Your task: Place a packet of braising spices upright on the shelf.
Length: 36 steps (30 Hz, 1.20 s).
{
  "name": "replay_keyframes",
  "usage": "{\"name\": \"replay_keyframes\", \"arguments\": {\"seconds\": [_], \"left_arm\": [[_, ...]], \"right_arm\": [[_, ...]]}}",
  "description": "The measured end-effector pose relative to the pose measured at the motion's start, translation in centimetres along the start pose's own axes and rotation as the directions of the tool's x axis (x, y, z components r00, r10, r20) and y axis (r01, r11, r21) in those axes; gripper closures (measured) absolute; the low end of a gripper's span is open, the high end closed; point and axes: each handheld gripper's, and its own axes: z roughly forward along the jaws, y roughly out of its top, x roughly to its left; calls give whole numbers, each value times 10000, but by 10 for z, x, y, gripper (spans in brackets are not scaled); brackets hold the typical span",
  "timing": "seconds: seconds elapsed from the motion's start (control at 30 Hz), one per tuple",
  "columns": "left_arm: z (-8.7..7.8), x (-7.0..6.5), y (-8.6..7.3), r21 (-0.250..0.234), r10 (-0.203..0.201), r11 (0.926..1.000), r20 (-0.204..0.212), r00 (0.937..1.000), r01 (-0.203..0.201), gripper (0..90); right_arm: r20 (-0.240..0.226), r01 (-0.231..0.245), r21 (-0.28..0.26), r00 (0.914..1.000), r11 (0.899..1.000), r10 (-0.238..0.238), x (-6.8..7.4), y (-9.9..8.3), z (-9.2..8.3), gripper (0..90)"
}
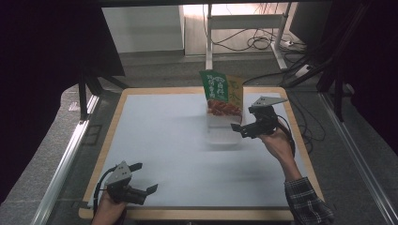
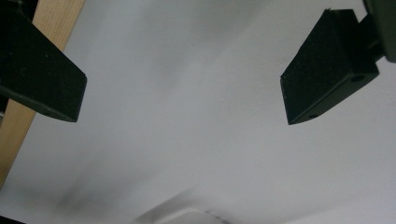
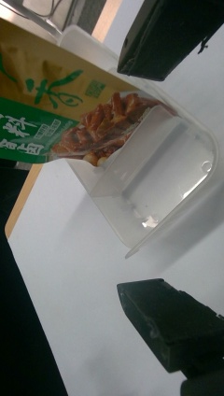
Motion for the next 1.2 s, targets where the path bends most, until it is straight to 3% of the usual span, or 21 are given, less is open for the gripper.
{"name": "replay_keyframes", "arguments": {"seconds": [0.77, 1.2], "left_arm": [[0, 0, 0, -4, 57, 10000, 26, 10000, -57, 2], [0, 0, 0, -12, -13, 10000, 25, 10000, 13, 2]], "right_arm": [[241, 133, -44, 9996, 9999, -132, 13, -19, -27, 0], [292, 87, 196, 9995, 9998, -93, 19, -34, -31, 0]]}}
